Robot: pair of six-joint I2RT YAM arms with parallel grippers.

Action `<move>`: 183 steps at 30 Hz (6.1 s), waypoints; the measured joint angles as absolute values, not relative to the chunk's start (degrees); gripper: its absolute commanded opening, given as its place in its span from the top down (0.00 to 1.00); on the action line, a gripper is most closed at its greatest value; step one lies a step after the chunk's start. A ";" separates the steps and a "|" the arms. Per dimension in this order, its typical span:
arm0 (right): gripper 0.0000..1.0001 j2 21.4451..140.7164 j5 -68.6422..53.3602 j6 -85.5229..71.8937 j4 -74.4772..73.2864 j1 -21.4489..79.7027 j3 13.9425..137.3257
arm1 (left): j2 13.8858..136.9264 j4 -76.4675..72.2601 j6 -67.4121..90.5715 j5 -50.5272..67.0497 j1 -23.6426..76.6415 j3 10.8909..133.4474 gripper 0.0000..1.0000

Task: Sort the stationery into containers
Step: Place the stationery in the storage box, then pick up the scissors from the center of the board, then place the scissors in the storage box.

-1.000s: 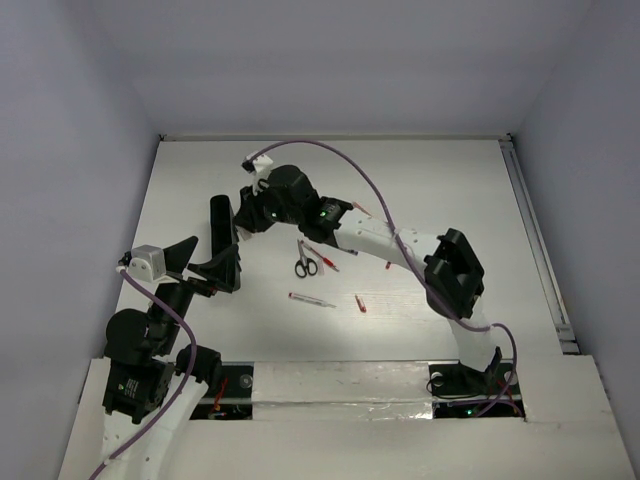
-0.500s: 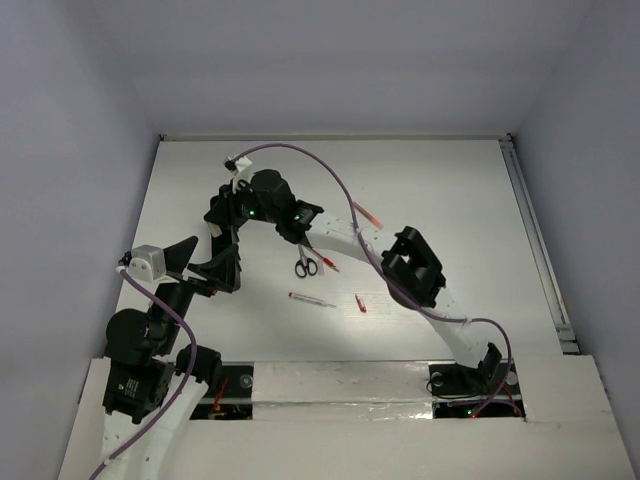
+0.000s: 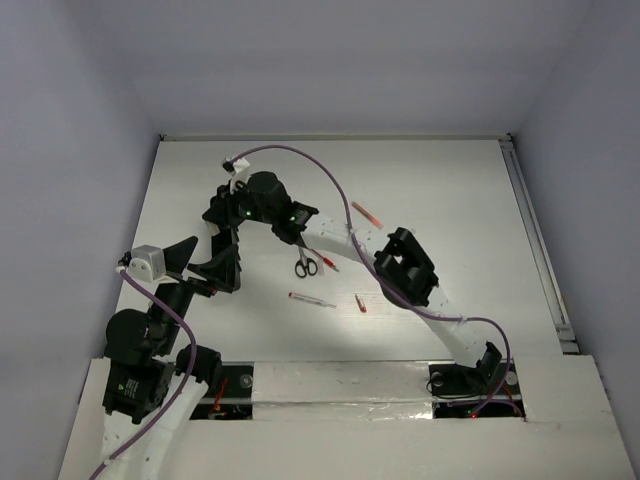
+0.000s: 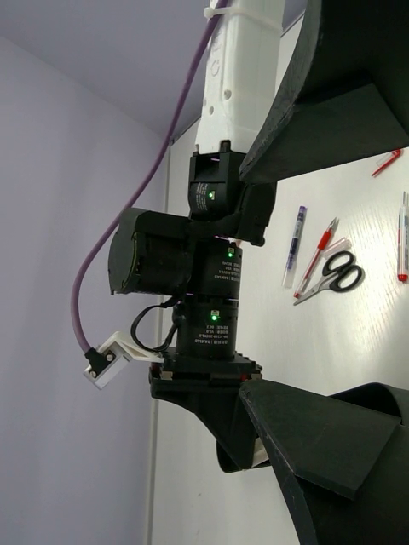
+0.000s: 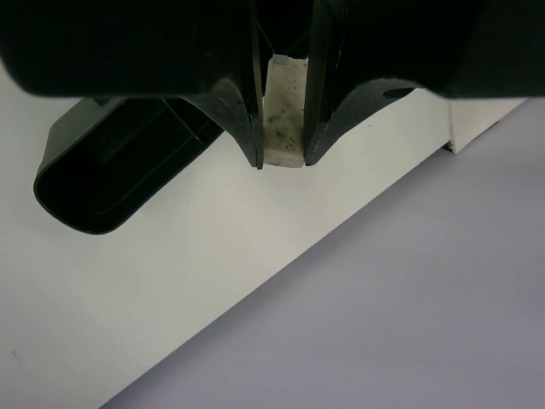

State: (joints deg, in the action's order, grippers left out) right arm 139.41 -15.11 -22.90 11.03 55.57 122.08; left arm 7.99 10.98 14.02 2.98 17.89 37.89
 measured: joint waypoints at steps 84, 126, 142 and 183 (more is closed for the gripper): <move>0.67 120.40 -9.10 -4.93 -20.75 51.62 86.98 | 8.23 11.00 16.19 1.04 17.93 37.85 0.01; 1.00 100.57 -8.43 -4.43 -13.61 55.22 85.38 | 17.32 14.76 19.18 -2.90 17.93 39.35 0.01; 1.00 96.86 -18.72 -3.38 -12.75 55.22 83.42 | 30.98 9.61 29.47 6.81 17.93 39.18 0.49; 0.42 87.33 -23.42 -4.29 -2.09 56.34 73.06 | 33.74 5.48 25.58 11.00 18.26 40.95 1.00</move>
